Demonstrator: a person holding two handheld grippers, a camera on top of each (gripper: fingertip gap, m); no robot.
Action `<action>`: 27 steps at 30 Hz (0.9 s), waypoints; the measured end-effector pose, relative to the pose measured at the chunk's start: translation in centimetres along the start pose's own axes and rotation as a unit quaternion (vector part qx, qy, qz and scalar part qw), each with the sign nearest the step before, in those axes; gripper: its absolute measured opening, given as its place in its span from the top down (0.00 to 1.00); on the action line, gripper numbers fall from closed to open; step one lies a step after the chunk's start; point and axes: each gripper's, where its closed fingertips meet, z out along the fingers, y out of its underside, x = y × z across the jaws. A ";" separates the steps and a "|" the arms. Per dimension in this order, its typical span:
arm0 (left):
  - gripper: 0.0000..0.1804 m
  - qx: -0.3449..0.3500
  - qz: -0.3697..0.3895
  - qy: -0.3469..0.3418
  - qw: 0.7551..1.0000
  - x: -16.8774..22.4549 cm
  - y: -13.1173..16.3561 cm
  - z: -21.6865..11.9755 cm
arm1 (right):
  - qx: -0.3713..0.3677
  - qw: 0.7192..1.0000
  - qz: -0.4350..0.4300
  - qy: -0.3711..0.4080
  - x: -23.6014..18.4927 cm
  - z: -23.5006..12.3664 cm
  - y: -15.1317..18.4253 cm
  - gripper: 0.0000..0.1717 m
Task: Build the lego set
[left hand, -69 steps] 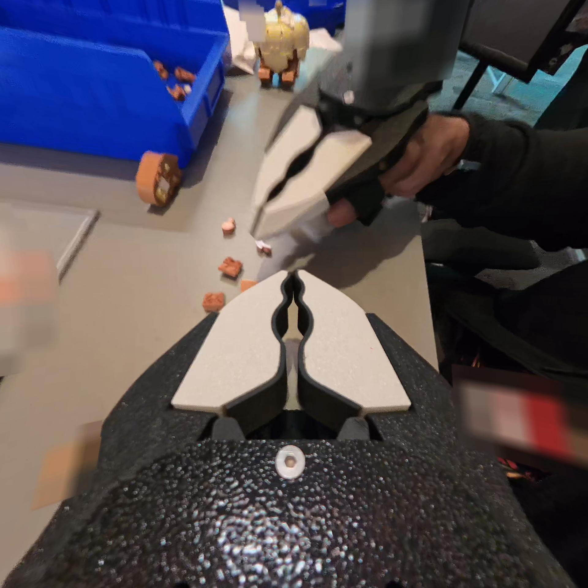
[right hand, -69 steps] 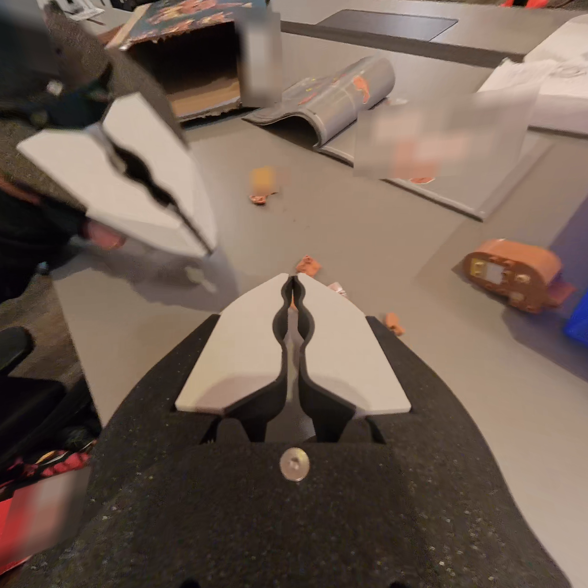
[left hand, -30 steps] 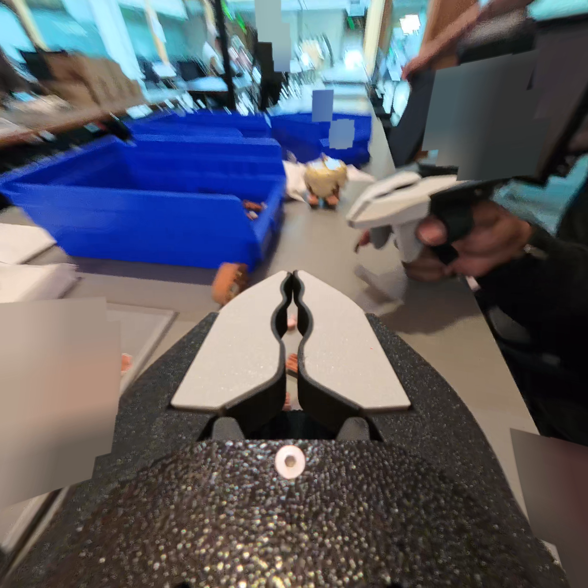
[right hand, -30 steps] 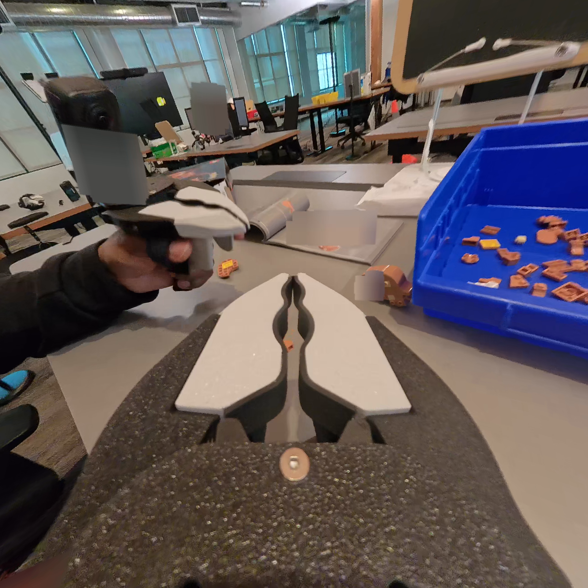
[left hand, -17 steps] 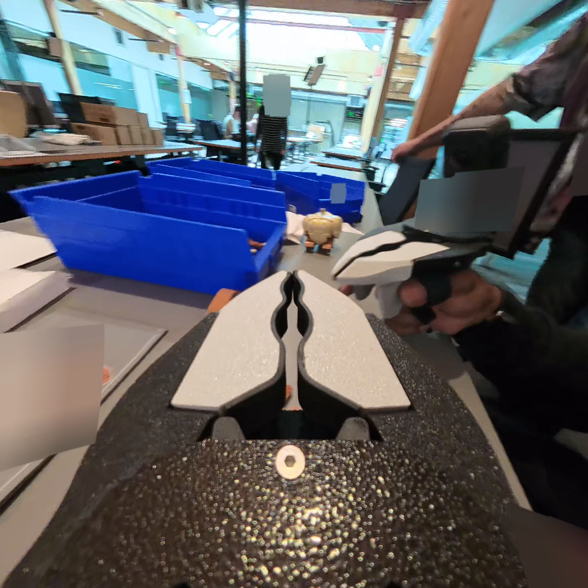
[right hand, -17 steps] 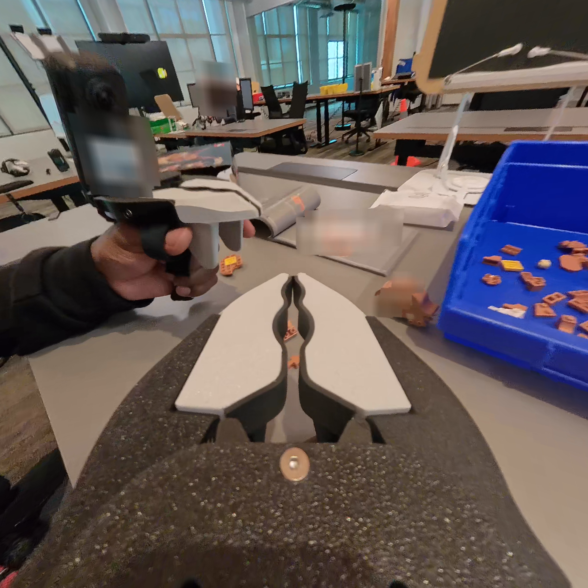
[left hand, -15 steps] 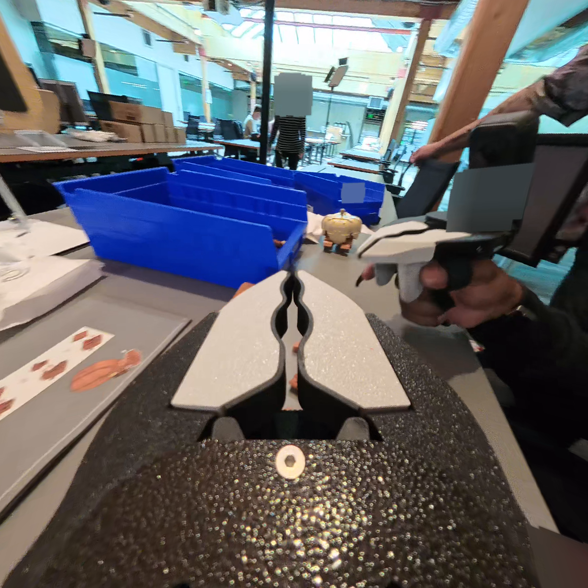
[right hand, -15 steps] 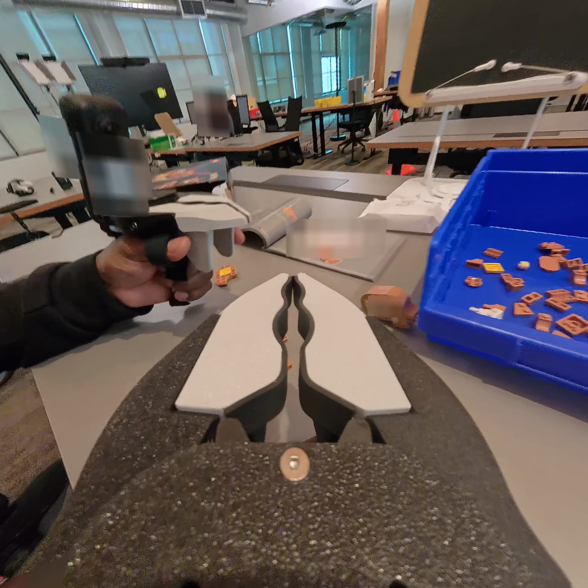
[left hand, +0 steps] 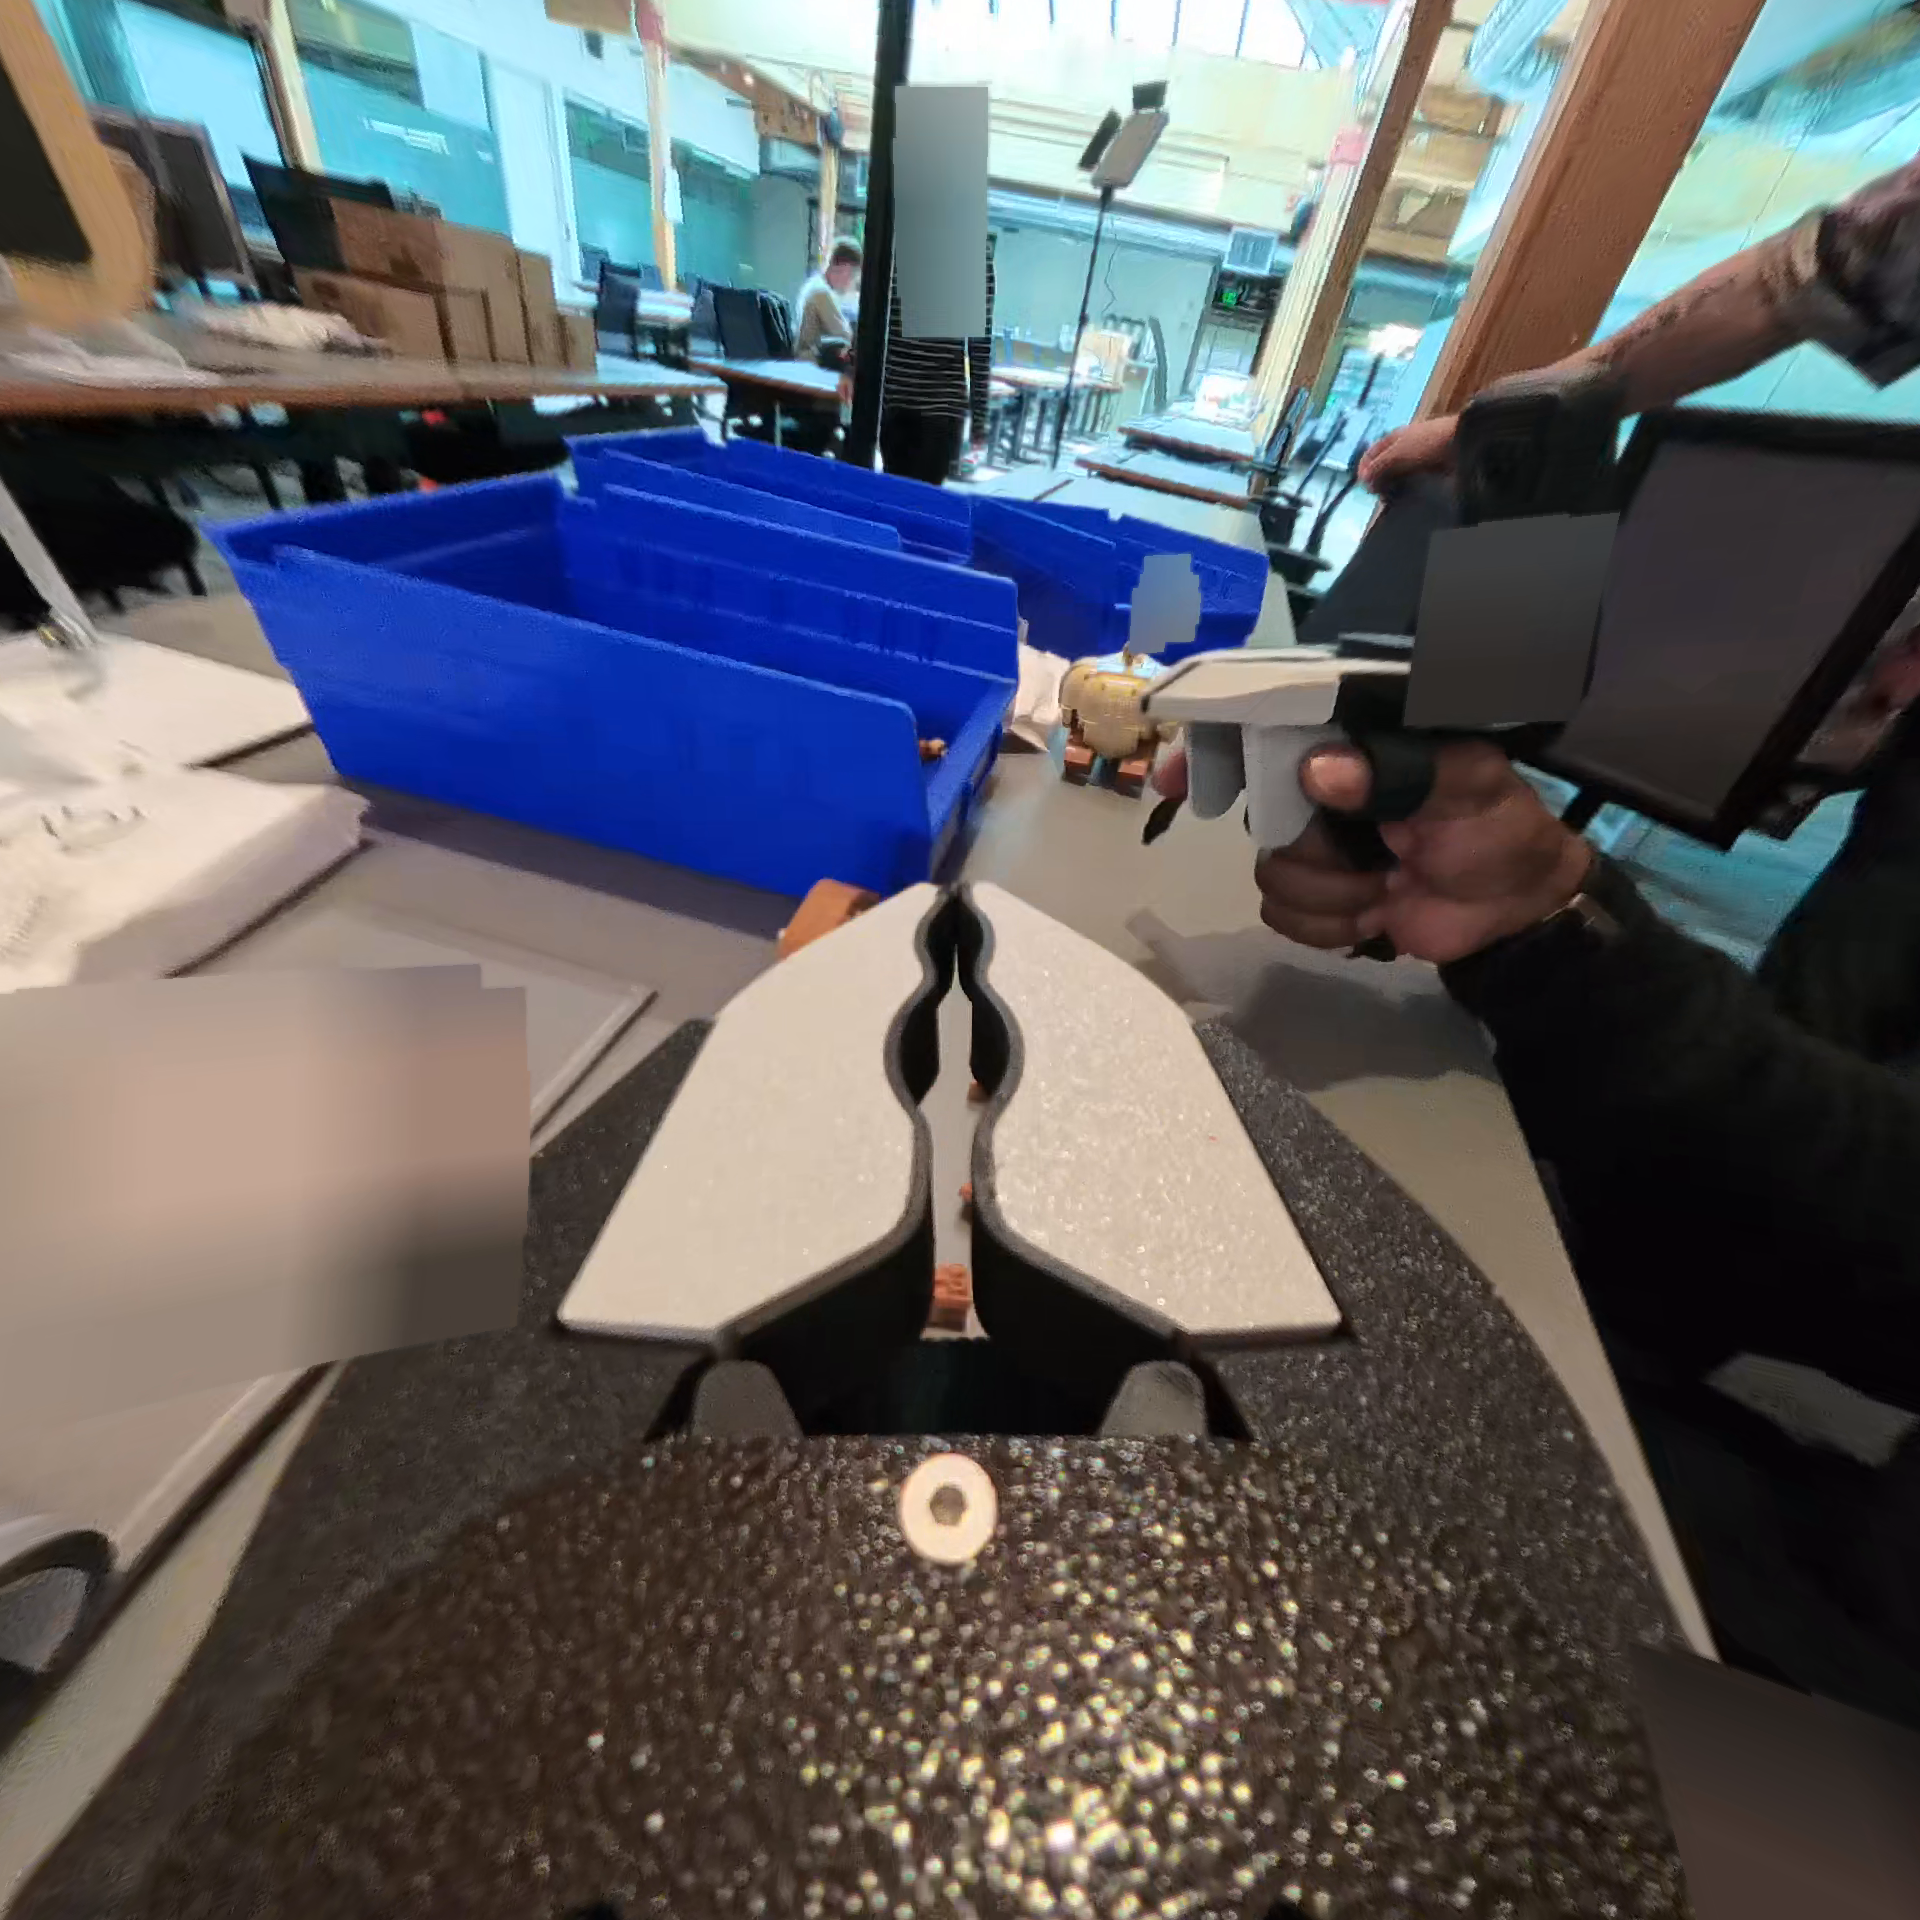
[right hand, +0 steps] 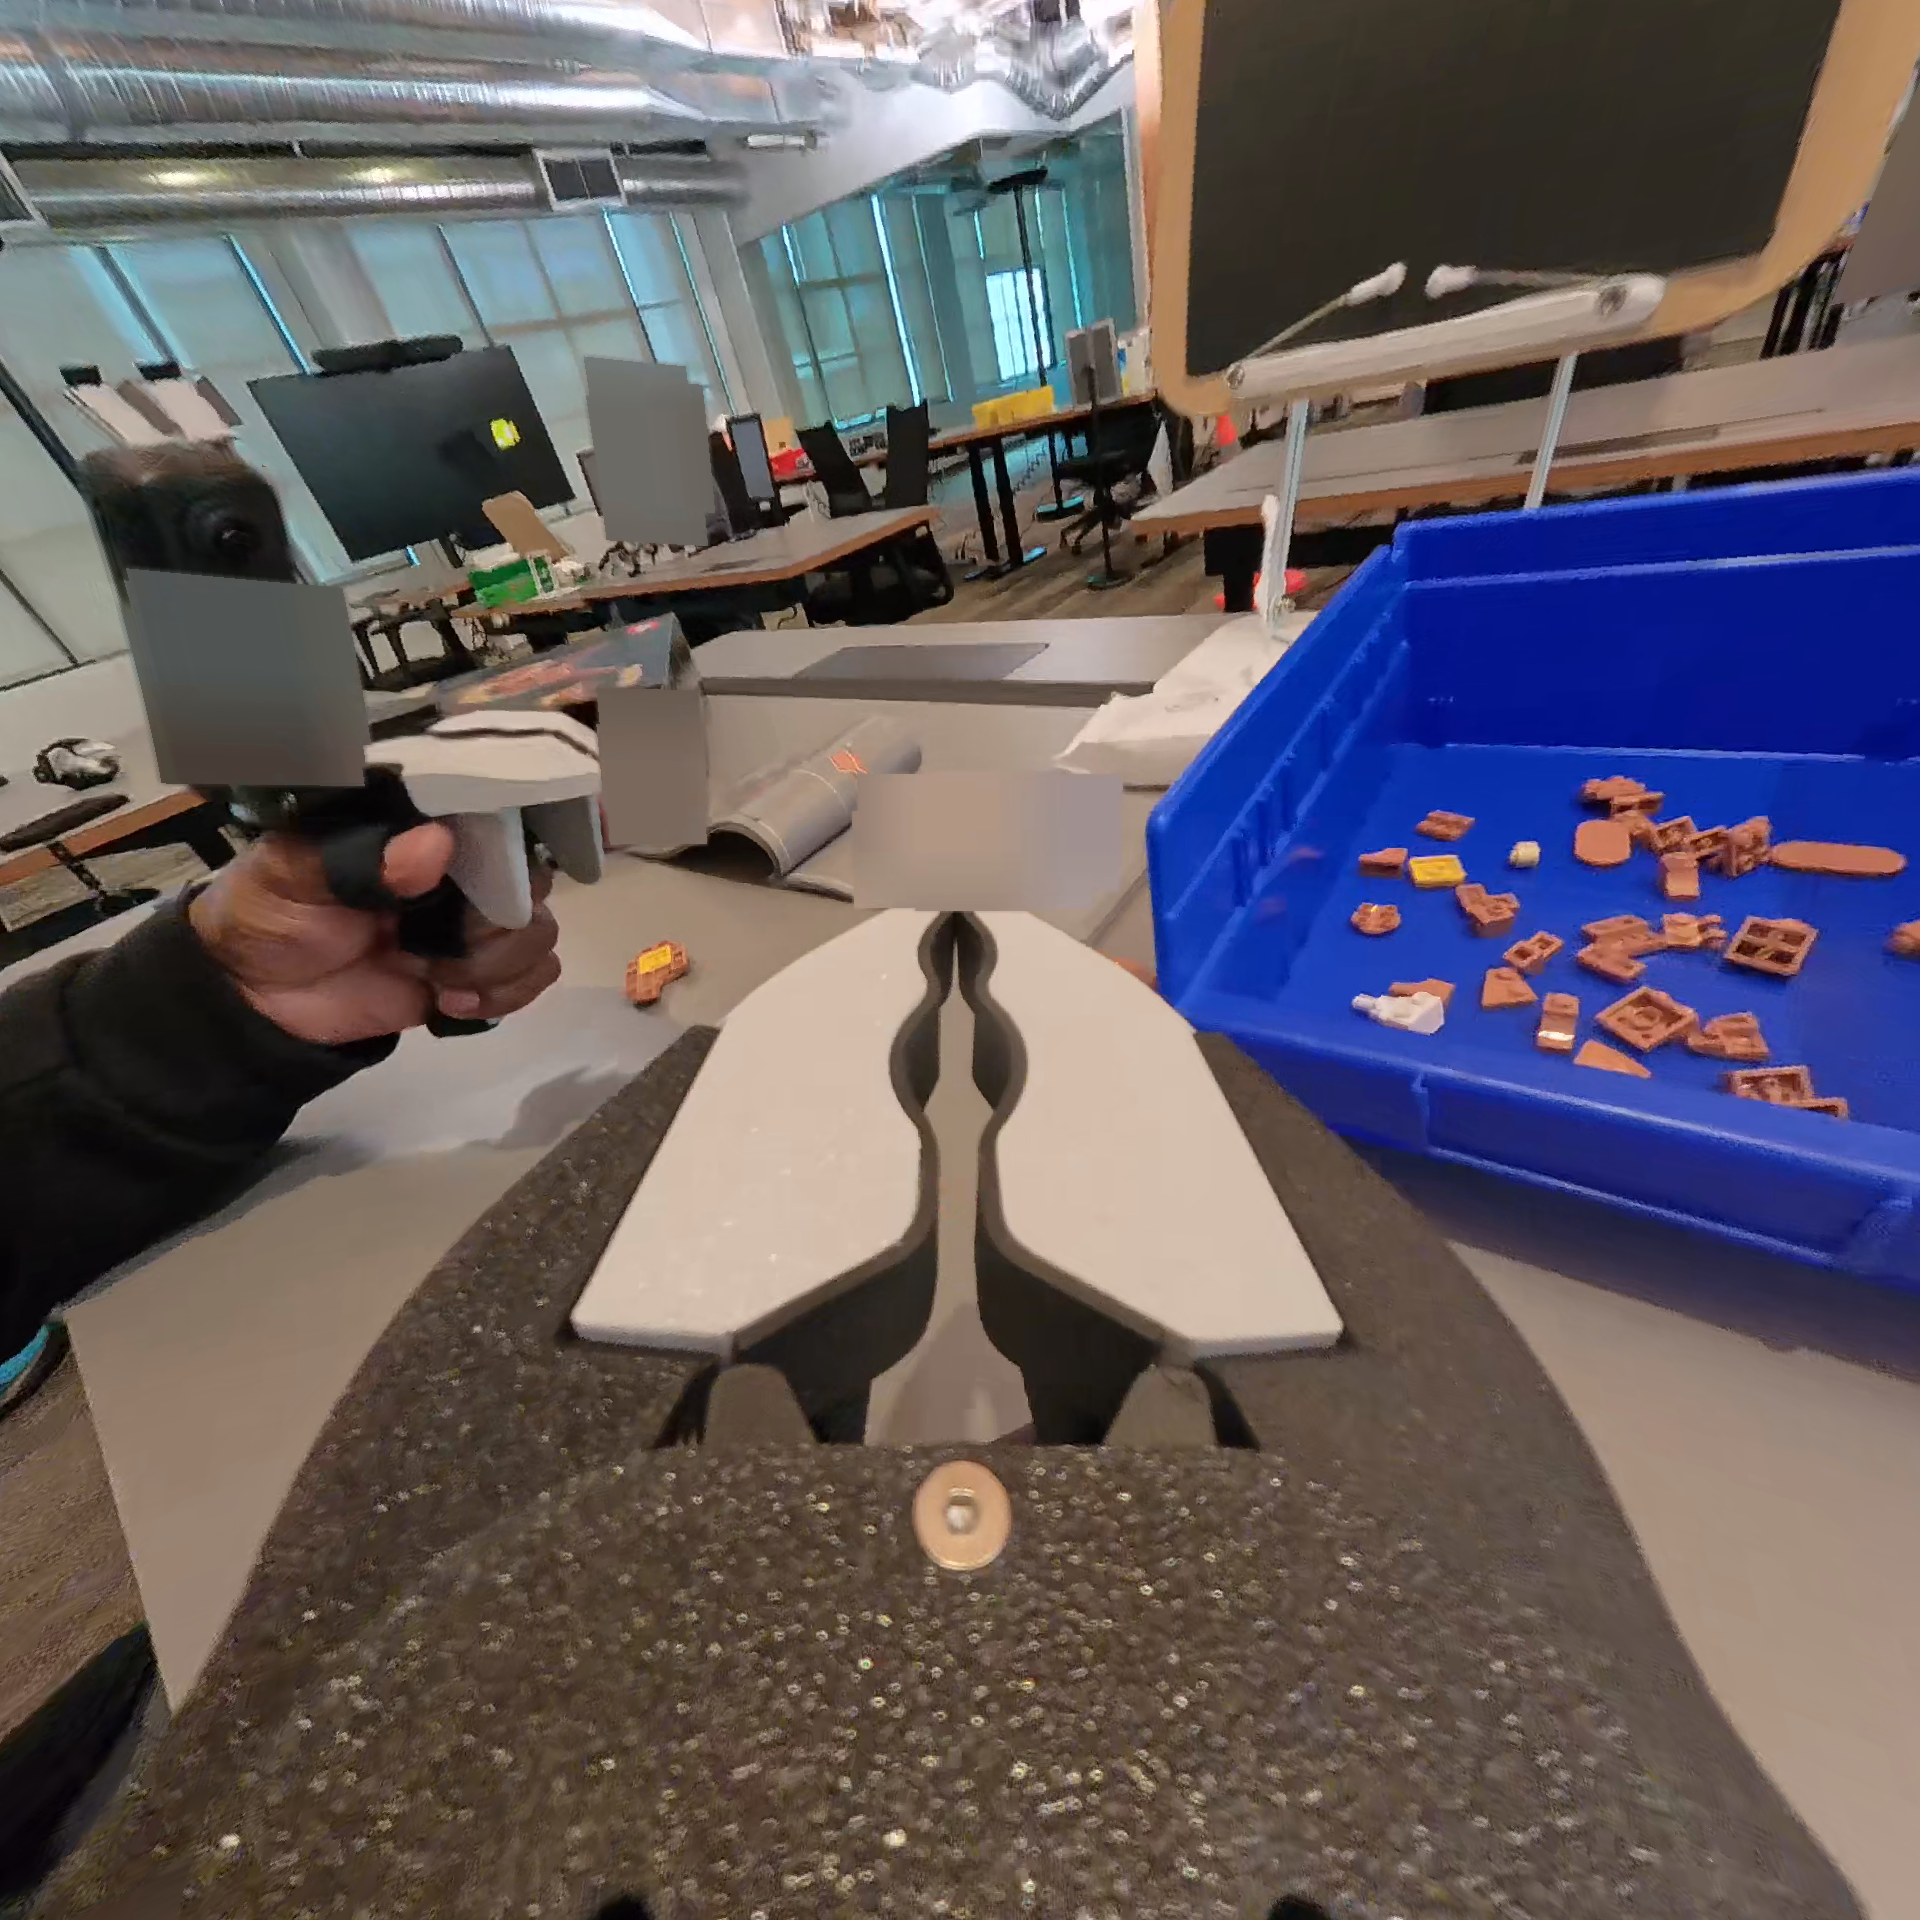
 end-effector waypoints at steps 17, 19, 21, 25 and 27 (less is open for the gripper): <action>1.00 0.056 0.047 -0.084 0.994 0.0 -1.4 0.3 | 0.098 0.991 0.021 0.083 1.8 -3.5 -0.8 0.89; 1.00 0.052 0.055 -0.080 0.994 1.6 -1.7 1.8 | 0.103 0.991 0.010 0.087 0.9 -2.8 -0.6 0.81; 0.76 0.063 0.043 -0.088 0.993 2.5 -2.1 3.1 | 0.103 0.991 0.010 0.087 -0.1 -2.4 -0.4 0.71; 0.67 0.058 0.034 -0.096 0.993 3.5 -1.9 4.4 | 0.102 0.990 0.008 0.093 -1.2 -2.6 -0.3 0.66; 0.69 0.052 0.040 -0.086 0.994 4.0 -1.8 4.8 | 0.100 0.991 0.006 0.089 -1.7 -2.8 -0.3 0.71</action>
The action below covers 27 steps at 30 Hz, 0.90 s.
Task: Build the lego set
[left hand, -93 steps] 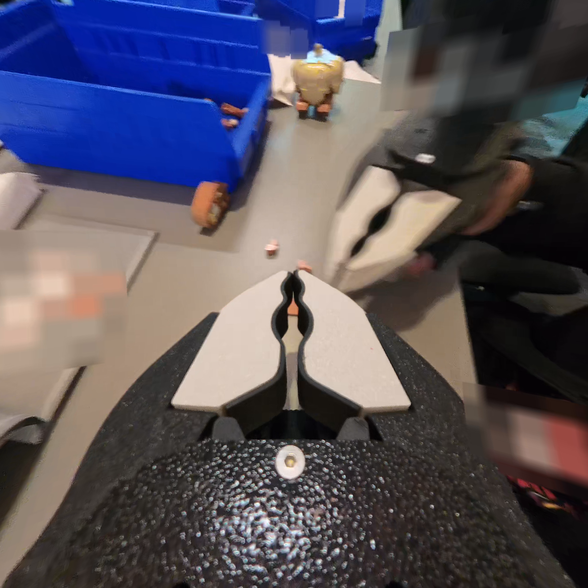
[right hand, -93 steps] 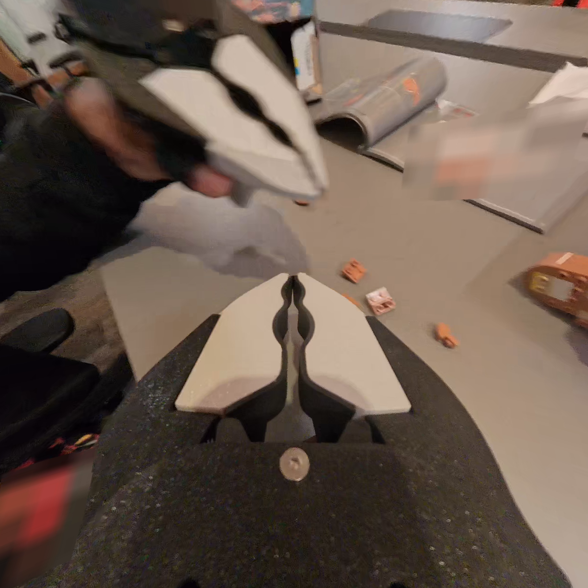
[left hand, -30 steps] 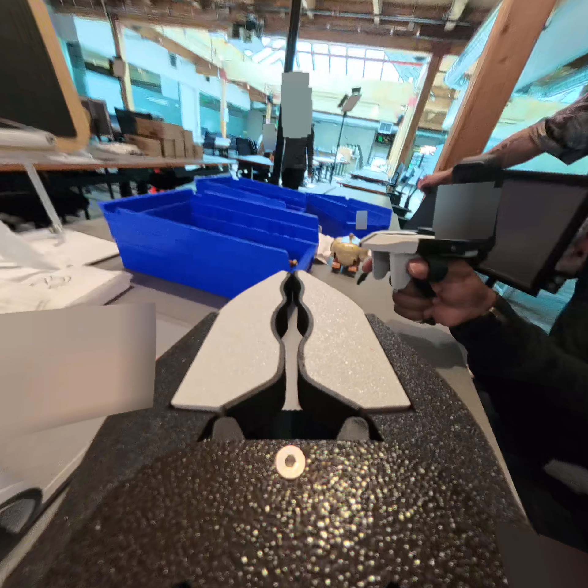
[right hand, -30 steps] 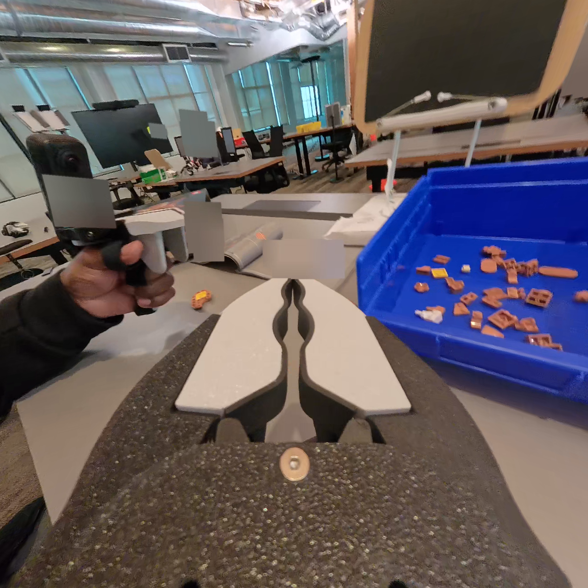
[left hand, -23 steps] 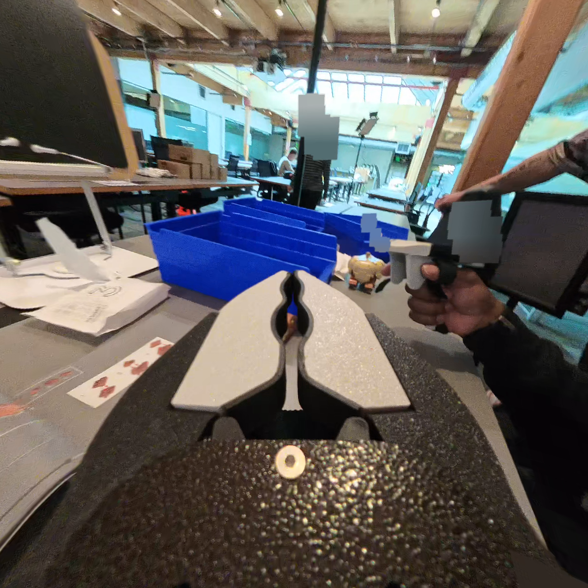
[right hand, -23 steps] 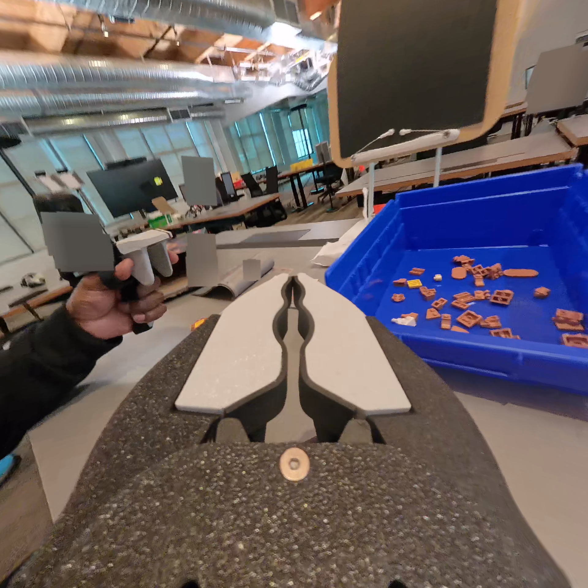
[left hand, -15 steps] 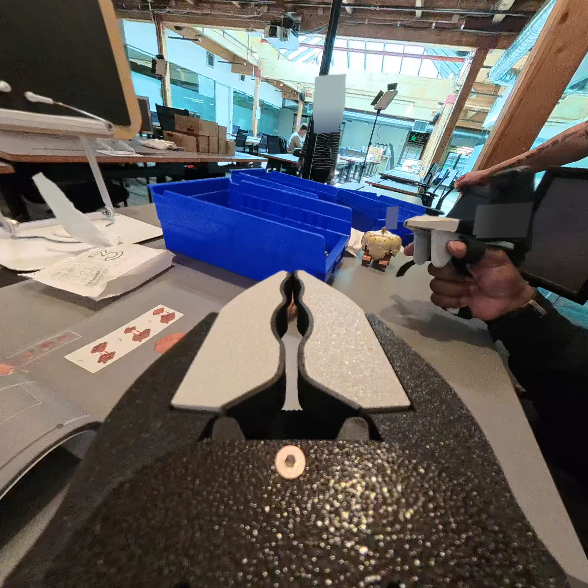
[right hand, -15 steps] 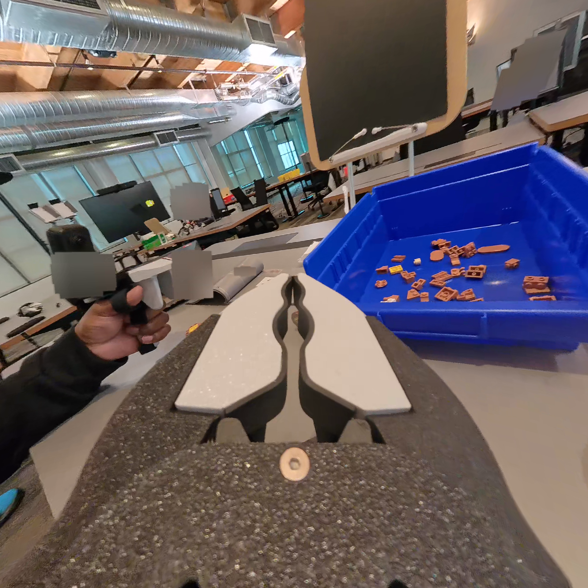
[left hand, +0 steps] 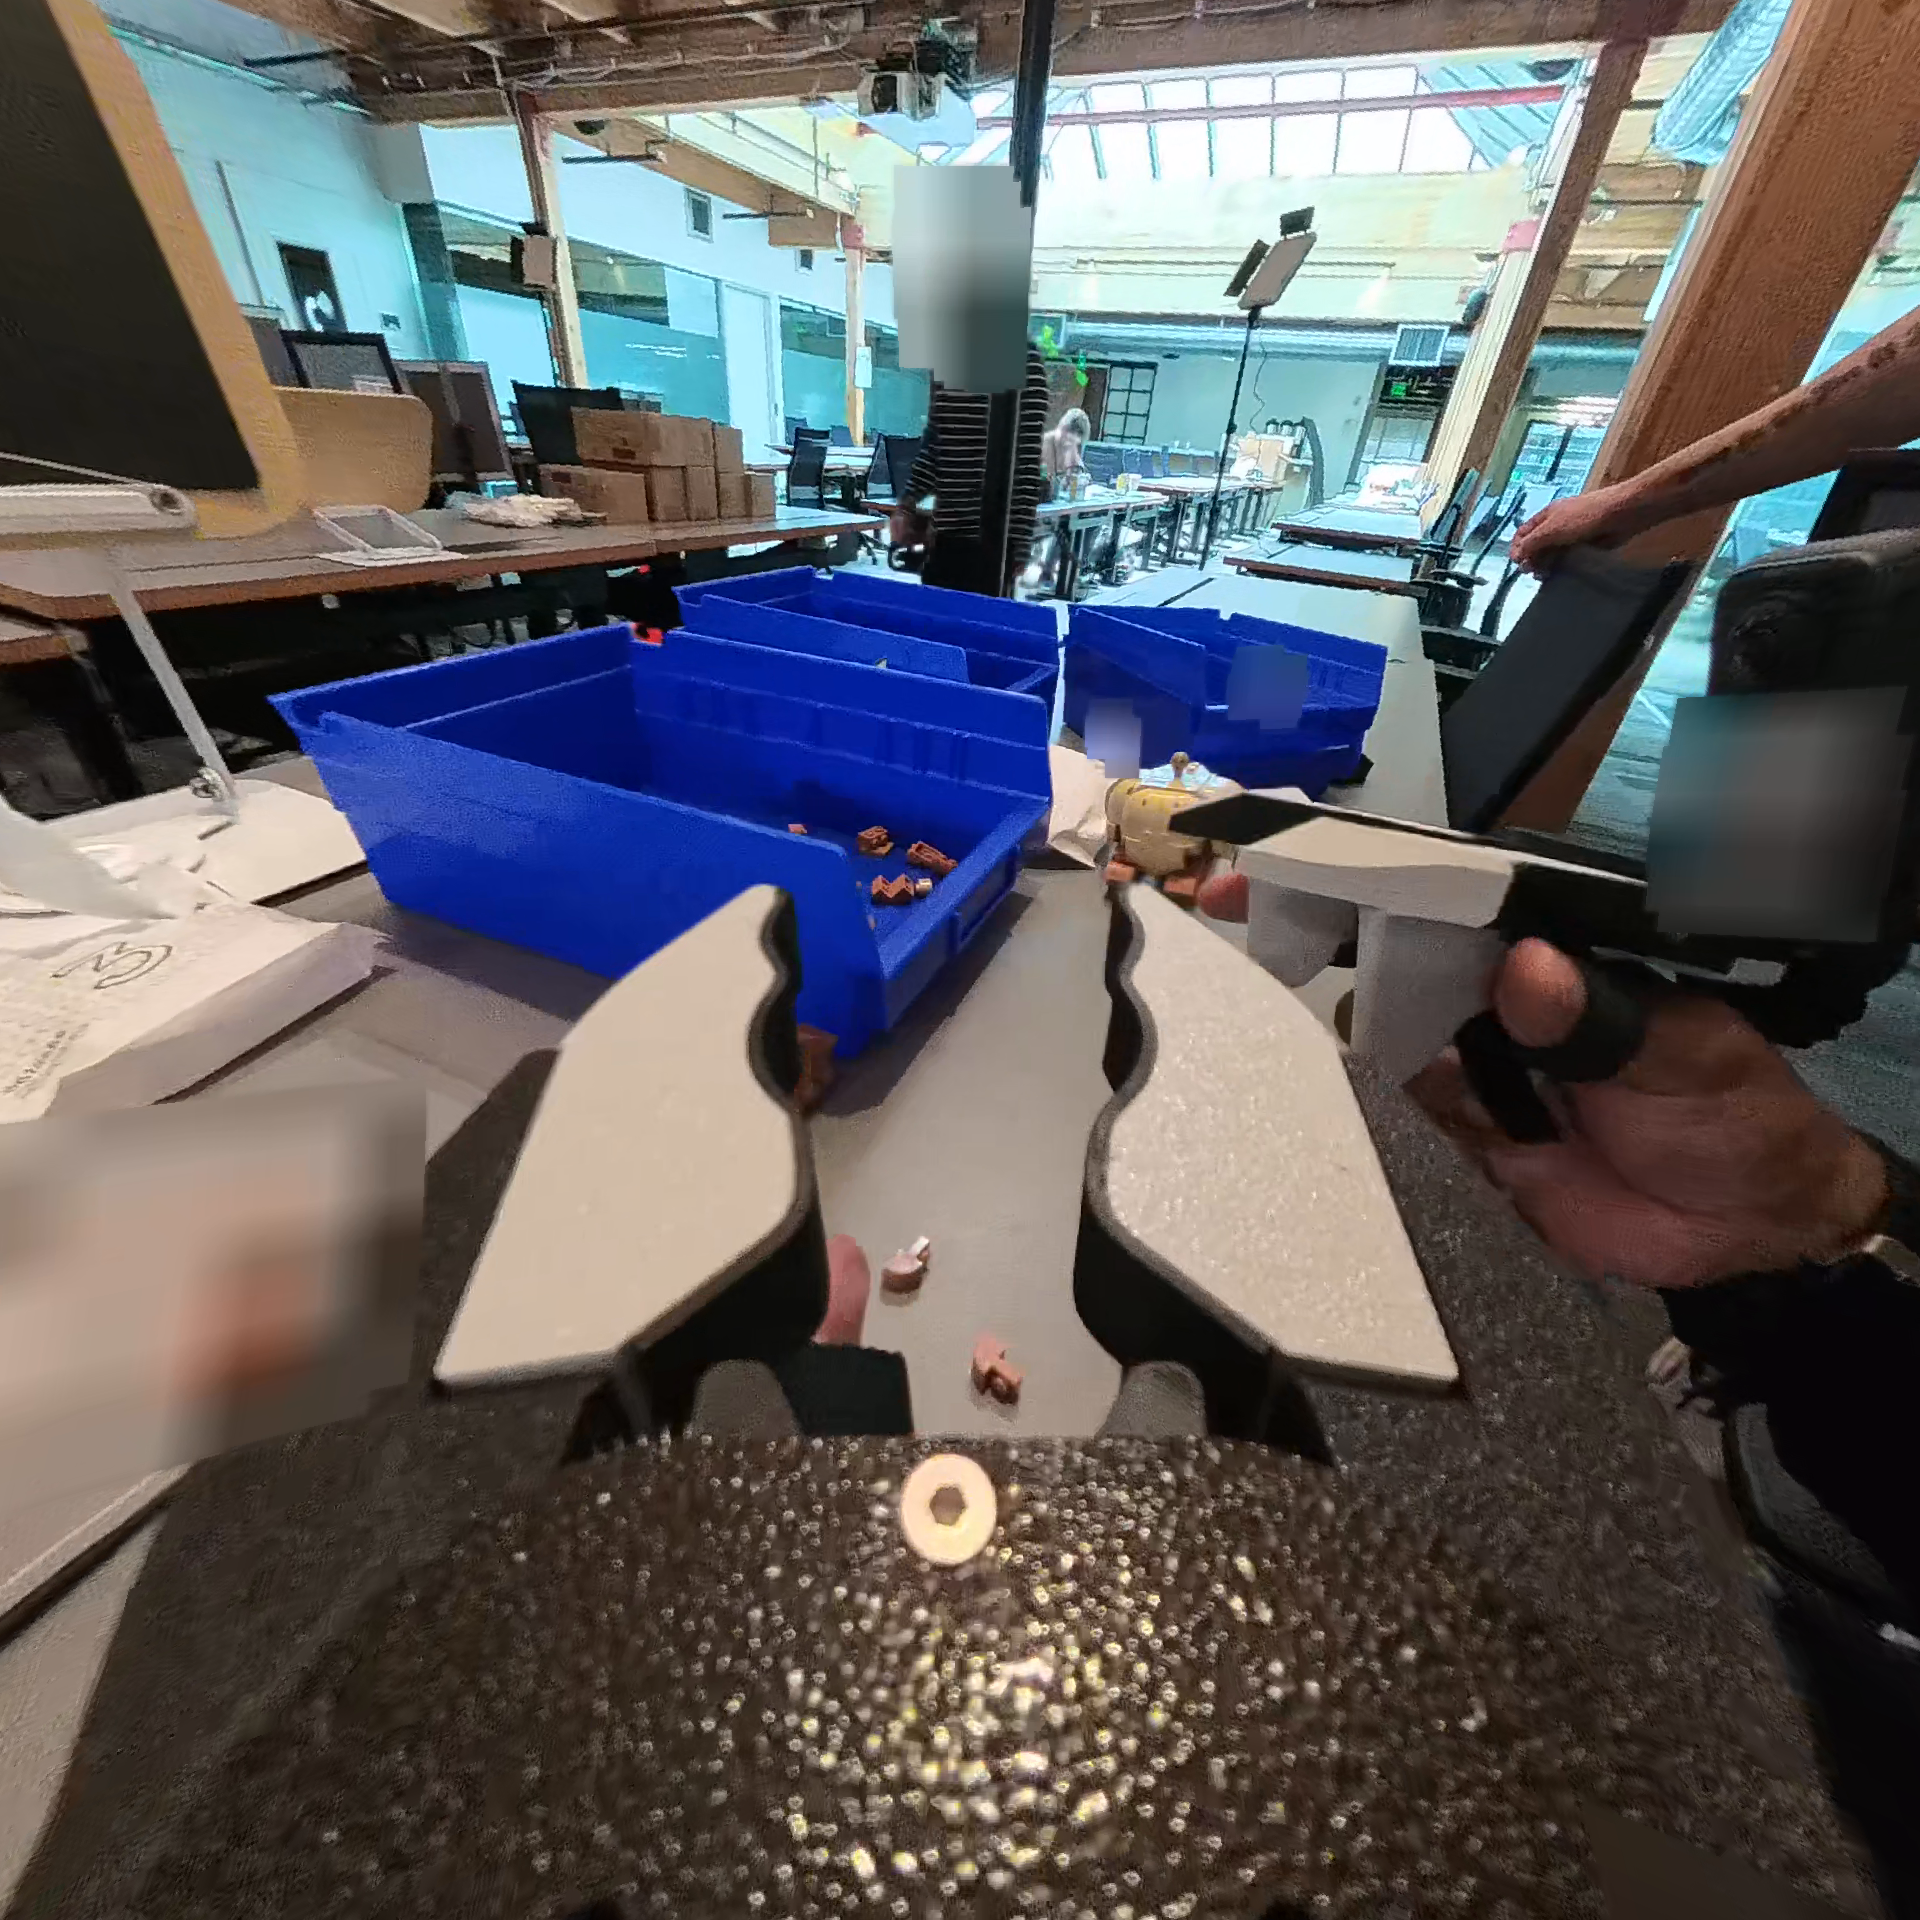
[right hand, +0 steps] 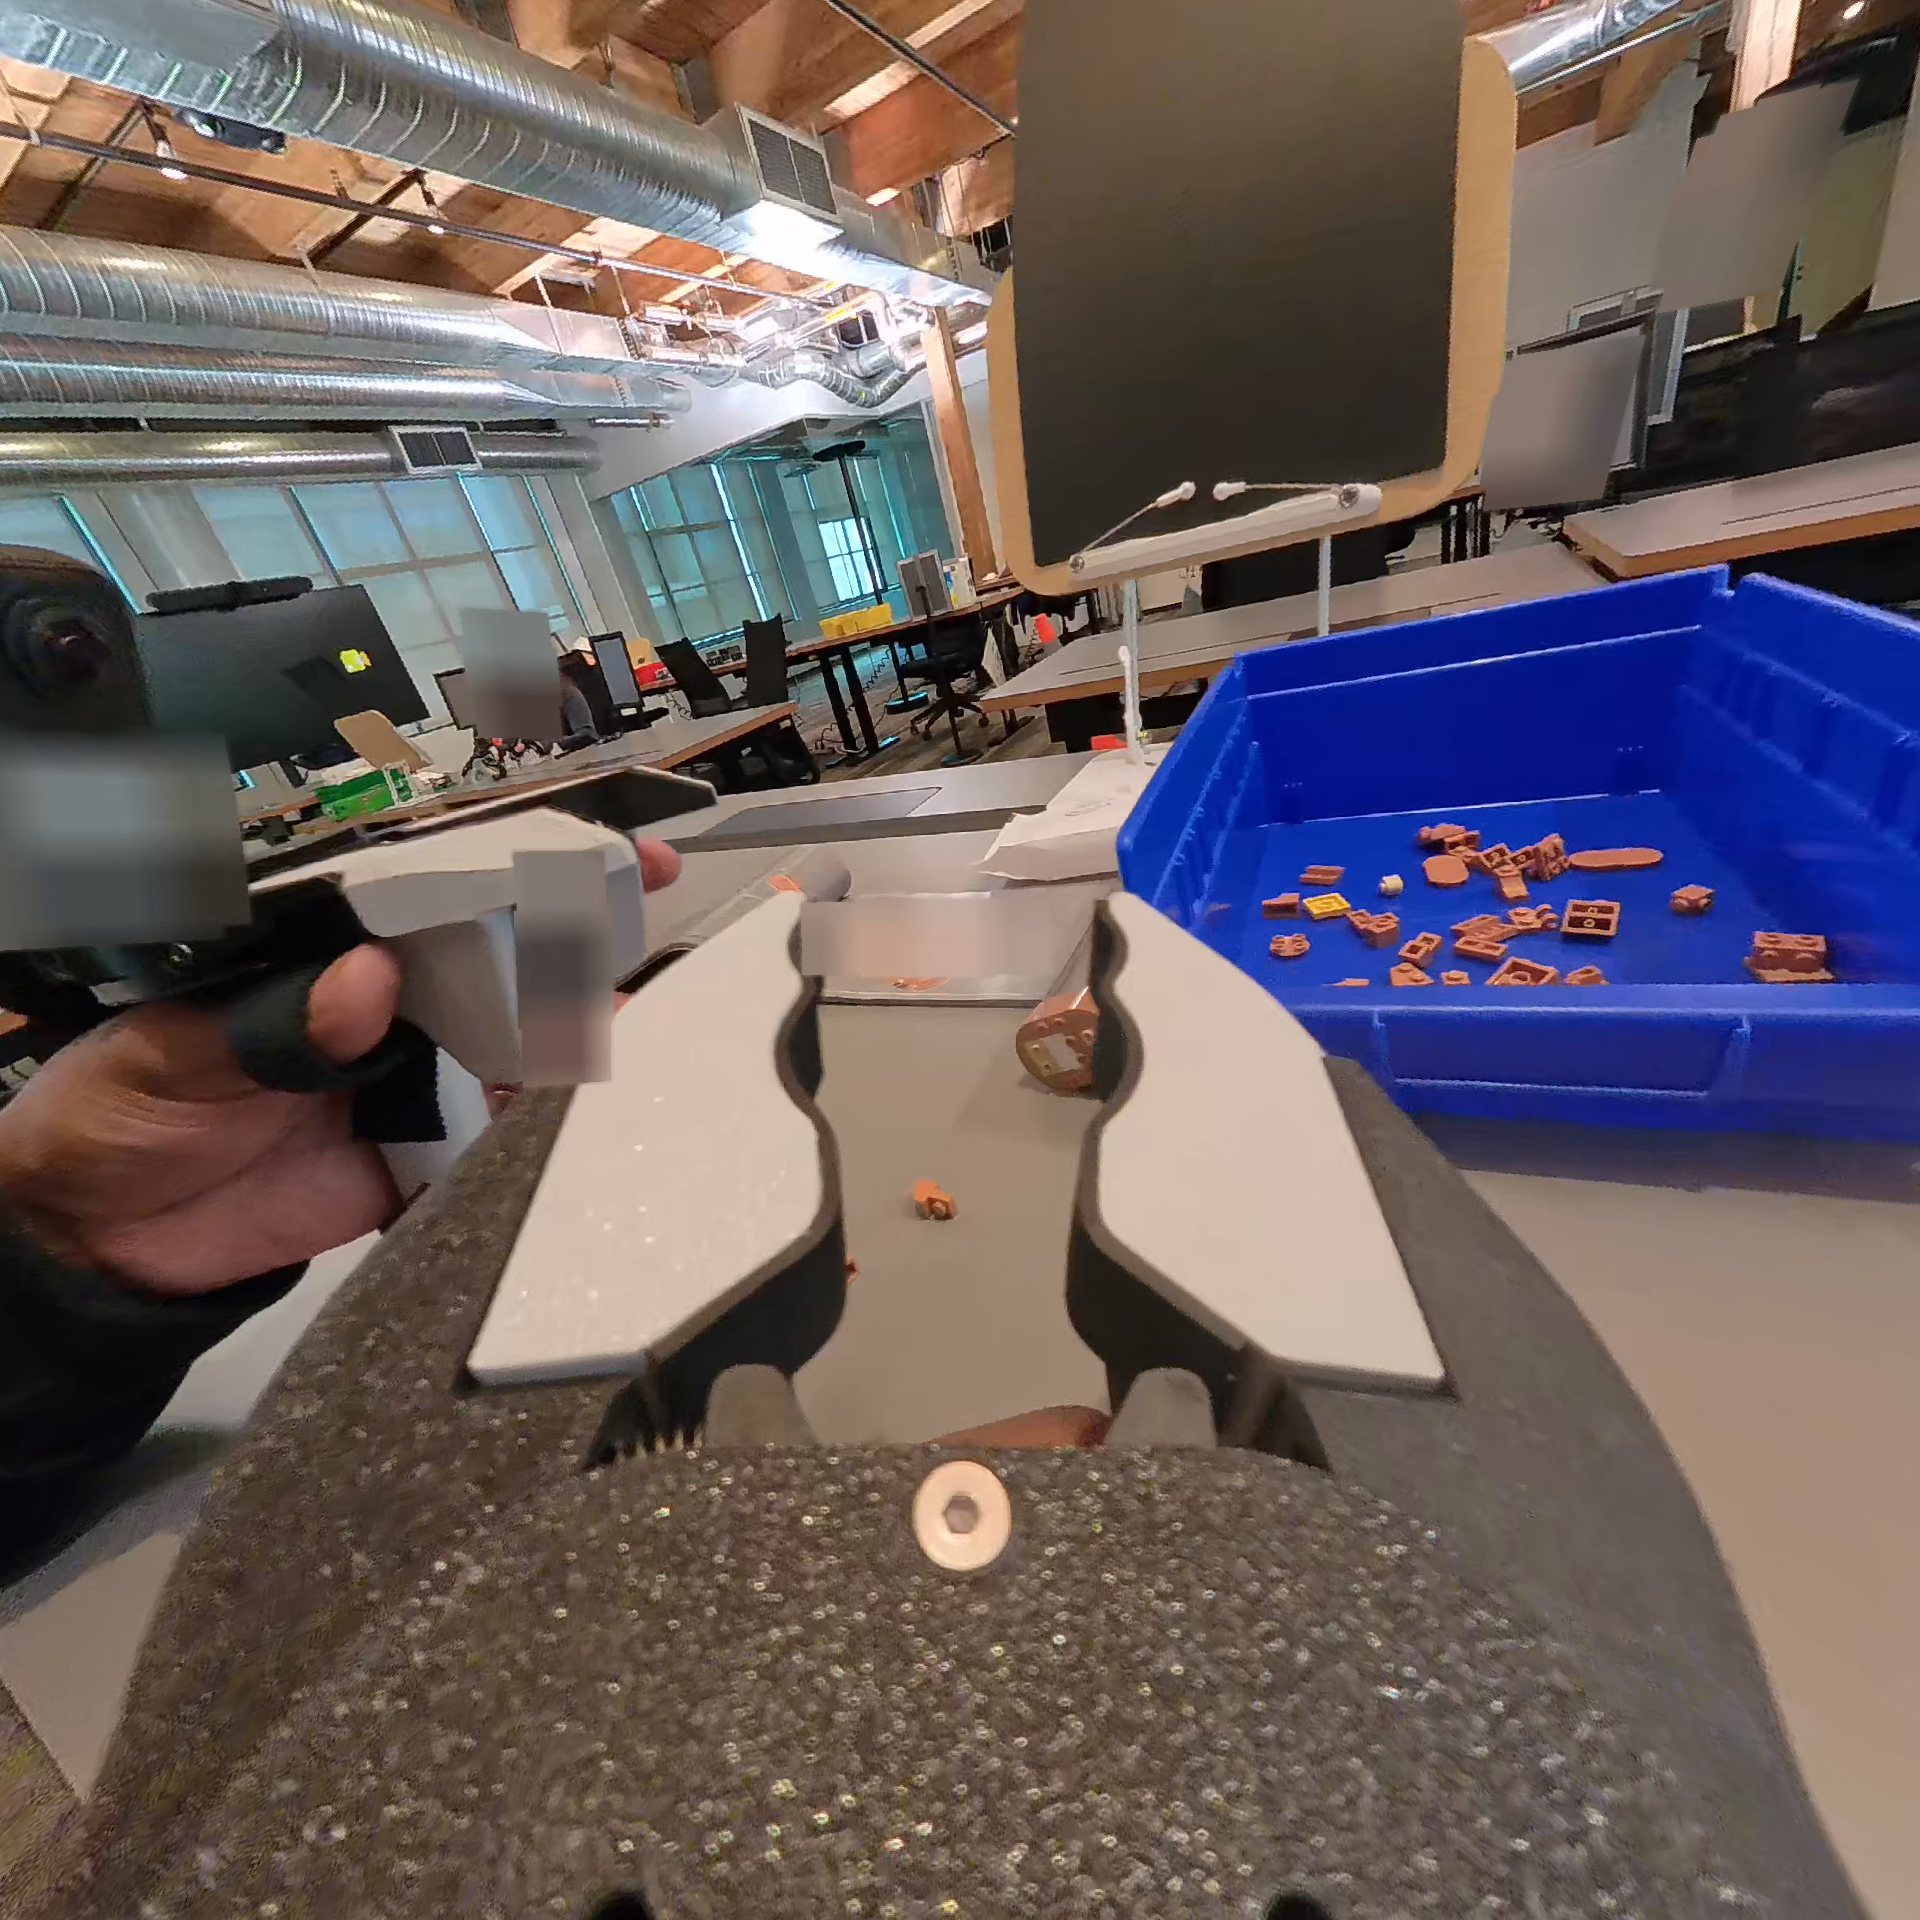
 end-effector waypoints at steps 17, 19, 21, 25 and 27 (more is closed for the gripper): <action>0.90 -0.009 0.011 0.043 0.999 2.3 -0.2 -1.2 | 0.014 0.999 -0.035 0.016 -2.8 0.7 -0.3 0.76; 0.91 0.005 -0.003 0.043 0.999 2.2 -0.8 -1.9 | 0.028 0.999 -0.036 0.014 -3.1 0.6 -0.8 0.81; 0.85 0.016 -0.005 0.027 1.000 1.7 -1.3 -2.5 | 0.046 0.998 -0.039 0.016 -3.3 0.6 -1.4 0.80; 0.77 0.016 0.004 0.020 1.000 1.5 -1.6 -3.6 | 0.046 0.998 -0.035 0.003 -4.0 1.2 -1.5 0.70; 0.78 0.016 0.003 0.017 1.000 1.6 -1.5 -4.3 | 0.054 0.998 -0.037 -0.014 -4.6 1.2 -1.6 0.81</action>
